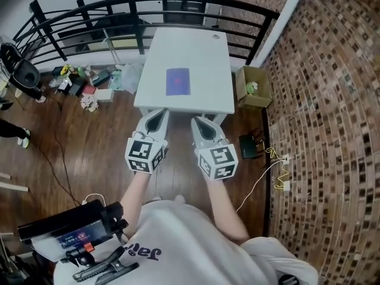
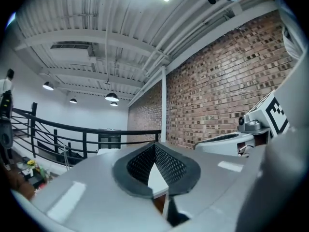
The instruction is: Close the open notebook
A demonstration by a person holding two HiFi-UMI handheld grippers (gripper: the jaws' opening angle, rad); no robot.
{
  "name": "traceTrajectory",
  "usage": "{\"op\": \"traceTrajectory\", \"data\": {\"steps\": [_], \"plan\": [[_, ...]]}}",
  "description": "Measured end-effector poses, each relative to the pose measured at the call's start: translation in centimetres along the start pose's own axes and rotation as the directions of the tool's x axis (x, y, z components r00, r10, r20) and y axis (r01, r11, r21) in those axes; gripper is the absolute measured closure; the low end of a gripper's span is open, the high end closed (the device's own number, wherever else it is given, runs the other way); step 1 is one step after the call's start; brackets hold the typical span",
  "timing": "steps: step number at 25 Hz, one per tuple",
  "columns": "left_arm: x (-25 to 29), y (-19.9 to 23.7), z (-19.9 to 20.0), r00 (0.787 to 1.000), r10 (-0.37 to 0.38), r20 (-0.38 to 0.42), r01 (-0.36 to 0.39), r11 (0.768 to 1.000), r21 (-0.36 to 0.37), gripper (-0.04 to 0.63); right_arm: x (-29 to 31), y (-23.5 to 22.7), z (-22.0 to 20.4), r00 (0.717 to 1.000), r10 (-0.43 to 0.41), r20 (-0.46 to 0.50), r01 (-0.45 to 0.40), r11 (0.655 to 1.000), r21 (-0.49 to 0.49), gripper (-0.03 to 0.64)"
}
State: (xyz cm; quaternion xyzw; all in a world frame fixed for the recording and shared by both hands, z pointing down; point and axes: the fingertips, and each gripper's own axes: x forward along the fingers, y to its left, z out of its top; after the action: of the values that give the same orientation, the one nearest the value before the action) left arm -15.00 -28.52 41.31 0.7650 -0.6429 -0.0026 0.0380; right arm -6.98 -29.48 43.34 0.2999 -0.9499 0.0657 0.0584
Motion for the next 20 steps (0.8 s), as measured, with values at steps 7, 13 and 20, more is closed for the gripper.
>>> {"op": "traceTrajectory", "data": {"steps": [7,13,20], "plan": [[-2.0,-0.9,-0.5,0.999,-0.043,-0.007,0.042,0.996,-0.080,0.580,-2.4,-0.4,1.2,0.998,-0.058,0.024,0.058,0.998,-0.001,0.626],[-3.0,0.7,-1.6,1.000,0.000,-0.020,-0.002,0.996,-0.089,0.580,-2.3,0.3,0.9,0.999,-0.049,0.014,0.049,0.999,-0.007,0.626],[-2.5,1.4,-1.4,1.000,0.006,-0.001,-0.006,0.995,-0.097,0.580,-1.8,0.9,1.1,0.999,-0.029,0.025,0.029,0.999,-0.024,0.626]]}}
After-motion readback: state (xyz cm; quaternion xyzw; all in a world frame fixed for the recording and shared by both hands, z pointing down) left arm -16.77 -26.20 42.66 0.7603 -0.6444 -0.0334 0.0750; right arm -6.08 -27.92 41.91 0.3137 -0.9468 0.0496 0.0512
